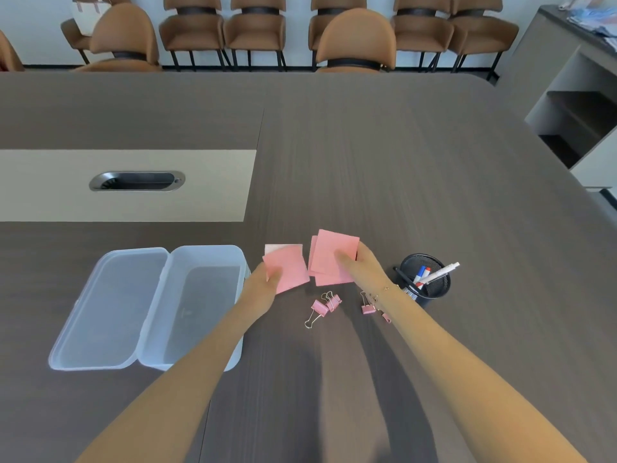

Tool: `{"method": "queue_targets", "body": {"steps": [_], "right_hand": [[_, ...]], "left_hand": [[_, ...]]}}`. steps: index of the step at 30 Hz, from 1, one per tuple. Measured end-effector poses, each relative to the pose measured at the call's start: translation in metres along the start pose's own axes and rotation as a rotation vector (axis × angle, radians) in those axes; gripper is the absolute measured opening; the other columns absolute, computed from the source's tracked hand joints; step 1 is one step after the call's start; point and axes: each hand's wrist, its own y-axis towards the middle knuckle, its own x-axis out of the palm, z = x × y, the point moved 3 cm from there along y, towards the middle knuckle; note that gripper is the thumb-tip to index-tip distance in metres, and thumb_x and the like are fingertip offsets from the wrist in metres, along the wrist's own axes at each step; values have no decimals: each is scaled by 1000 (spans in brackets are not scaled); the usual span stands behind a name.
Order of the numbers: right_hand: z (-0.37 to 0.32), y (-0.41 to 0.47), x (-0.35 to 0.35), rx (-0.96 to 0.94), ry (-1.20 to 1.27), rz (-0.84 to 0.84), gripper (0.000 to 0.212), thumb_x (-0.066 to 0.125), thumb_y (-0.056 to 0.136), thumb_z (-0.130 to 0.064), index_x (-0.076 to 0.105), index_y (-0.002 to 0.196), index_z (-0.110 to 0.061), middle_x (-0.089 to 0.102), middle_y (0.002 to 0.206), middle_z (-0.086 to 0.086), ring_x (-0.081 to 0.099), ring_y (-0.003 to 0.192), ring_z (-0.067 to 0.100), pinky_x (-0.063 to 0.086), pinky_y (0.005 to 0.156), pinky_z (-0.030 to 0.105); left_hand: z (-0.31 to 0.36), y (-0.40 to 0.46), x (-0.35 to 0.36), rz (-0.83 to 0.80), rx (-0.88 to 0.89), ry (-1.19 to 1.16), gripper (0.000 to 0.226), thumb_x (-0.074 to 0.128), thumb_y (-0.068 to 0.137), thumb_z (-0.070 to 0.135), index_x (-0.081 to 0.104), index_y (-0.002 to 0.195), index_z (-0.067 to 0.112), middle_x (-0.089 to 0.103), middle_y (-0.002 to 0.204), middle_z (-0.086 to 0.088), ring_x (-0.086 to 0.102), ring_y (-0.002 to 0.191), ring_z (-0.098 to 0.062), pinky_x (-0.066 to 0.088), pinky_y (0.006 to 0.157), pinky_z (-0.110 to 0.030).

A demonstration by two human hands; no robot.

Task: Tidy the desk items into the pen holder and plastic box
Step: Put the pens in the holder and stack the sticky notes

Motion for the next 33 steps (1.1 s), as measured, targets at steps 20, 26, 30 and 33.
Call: {"method": "queue_targets", "body": {"steps": [20, 26, 30, 33], "right_hand": [[58, -70, 7, -24, -325, 23, 7, 58, 89, -10, 53, 88, -15, 56, 78, -1, 47, 73, 14, 40, 59, 10], [80, -78, 7, 8, -465, 8, 9, 57, 88, -11, 53, 90, -3, 57, 75, 6, 50, 70, 20, 51, 71, 35], [81, -83, 8, -49, -469, 26, 10, 58, 89, -12, 49, 85, -15, 60, 76, 4, 53, 68, 20, 41, 62, 22], [82, -85, 5, -86, -456, 40, 4, 59, 90, -15, 56, 93, -14, 61, 77, 1, 53, 63, 12, 41, 59, 12]], "left_hand": [[-14, -48, 43, -178, 262, 321, 35, 52, 92, 39, 68, 110, 14, 52, 98, 1, 55, 85, -16, 38, 74, -22], [-19, -51, 59, -113, 272, 332, 22, 58, 90, 30, 64, 106, 16, 47, 85, 0, 50, 75, -14, 42, 72, -22], [-20, -58, 70, -74, 255, 196, 19, 61, 87, 27, 61, 89, 9, 59, 82, -8, 55, 76, -21, 44, 66, -26], [-18, -57, 69, -78, 234, 31, 18, 65, 83, 27, 66, 95, 13, 65, 82, -8, 54, 72, -17, 48, 69, -29]]}}
